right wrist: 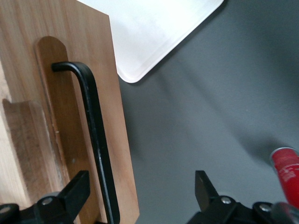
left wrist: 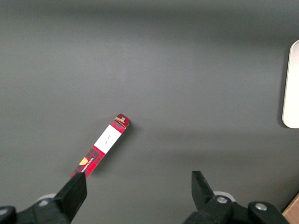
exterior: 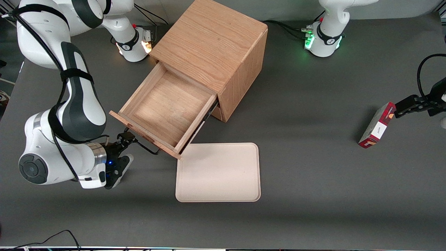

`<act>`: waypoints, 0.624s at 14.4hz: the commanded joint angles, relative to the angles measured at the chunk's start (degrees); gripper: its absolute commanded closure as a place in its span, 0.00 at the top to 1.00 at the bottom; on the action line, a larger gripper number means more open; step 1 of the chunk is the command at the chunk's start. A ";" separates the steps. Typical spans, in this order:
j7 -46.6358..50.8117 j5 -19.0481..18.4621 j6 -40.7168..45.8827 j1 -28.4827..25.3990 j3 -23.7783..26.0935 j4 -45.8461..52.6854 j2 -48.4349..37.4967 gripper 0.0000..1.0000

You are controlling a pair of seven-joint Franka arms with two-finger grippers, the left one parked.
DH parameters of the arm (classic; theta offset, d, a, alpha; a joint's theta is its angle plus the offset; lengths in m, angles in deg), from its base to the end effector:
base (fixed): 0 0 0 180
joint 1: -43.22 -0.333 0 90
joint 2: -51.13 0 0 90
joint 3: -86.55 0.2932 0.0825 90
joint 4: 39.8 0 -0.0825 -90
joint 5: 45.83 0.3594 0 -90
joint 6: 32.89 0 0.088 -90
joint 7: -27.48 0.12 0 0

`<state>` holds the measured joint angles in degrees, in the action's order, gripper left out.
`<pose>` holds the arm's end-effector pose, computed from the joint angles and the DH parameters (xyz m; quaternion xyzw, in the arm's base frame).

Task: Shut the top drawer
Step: 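Lower the right gripper against the drawer front near the black handle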

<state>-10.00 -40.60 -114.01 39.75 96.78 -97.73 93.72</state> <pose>0.6567 0.1355 0.3732 -0.8903 -0.4116 0.1358 0.1396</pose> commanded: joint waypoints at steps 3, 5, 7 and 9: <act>4.70 2.76 -2.99 0.48 -0.03 -3.60 -0.75 1.00; 5.06 3.03 -3.43 0.48 -0.03 -4.99 -1.01 1.00; 6.98 4.69 -4.92 0.92 -0.03 -7.89 -2.15 1.00; 7.60 5.14 -6.94 1.01 -0.03 -11.75 -4.34 1.00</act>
<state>-4.09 -37.11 -118.33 40.21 96.75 -103.45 93.37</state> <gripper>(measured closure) 0.000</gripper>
